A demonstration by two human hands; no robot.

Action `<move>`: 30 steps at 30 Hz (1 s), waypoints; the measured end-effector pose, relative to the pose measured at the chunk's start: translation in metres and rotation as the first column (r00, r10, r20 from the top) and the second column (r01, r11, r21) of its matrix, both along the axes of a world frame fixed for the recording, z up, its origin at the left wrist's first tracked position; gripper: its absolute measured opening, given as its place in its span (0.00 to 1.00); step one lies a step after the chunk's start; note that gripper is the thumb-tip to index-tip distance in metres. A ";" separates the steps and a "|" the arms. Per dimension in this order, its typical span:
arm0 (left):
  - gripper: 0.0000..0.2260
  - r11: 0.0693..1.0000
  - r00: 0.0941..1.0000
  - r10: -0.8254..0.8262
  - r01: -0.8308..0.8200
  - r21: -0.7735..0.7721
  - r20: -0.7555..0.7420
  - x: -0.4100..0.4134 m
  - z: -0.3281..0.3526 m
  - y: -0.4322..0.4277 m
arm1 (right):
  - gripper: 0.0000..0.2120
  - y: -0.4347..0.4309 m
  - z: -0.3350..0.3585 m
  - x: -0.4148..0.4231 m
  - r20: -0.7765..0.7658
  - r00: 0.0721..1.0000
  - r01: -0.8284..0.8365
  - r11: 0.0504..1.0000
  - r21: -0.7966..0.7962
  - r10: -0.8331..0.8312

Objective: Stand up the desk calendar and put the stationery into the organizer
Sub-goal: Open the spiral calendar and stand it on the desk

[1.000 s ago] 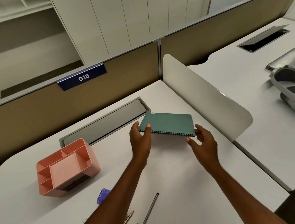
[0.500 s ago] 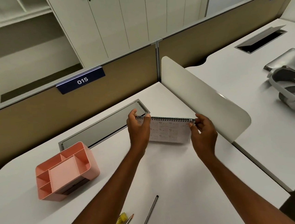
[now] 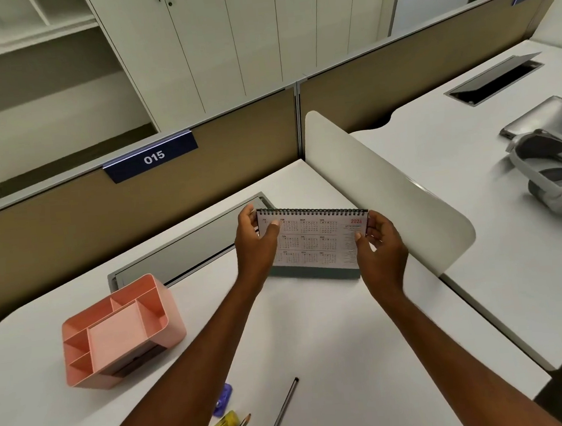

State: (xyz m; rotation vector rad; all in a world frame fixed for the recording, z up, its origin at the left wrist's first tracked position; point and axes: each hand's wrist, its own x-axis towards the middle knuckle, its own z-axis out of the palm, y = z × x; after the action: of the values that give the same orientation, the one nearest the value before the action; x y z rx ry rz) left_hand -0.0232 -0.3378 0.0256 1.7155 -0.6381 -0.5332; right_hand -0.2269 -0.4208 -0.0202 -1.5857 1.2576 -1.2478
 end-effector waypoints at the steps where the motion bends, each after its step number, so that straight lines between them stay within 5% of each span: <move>1: 0.26 1.000 1.000 -0.006 0.006 0.004 0.001 0.001 -0.005 0.002 | 0.23 0.000 -0.003 0.000 -0.002 1.000 -0.010 1.000 0.000 0.010; 14: 0.15 0.986 0.998 -0.033 0.042 0.161 -0.062 0.002 -0.083 0.014 | 0.19 0.017 -0.047 -0.011 -0.043 0.994 -0.087 0.972 0.220 0.099; 23: 0.32 0.901 0.946 -0.260 0.310 0.304 -0.193 0.027 -0.103 0.007 | 0.23 0.009 -0.069 -0.012 -0.142 0.943 -0.232 0.902 0.365 0.300; 30: 0.35 0.859 0.915 -0.338 0.396 0.325 -0.220 0.044 -0.096 -0.017 | 0.27 0.000 -0.076 -0.015 -0.181 0.914 -0.277 0.886 0.372 0.362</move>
State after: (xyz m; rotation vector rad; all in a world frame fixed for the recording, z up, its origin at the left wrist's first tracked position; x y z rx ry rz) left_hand 0.0207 -0.3545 -0.0707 1.8787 -0.7981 -1.1062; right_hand -0.2420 -0.4204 -0.0962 -1.6399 1.2166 -0.5995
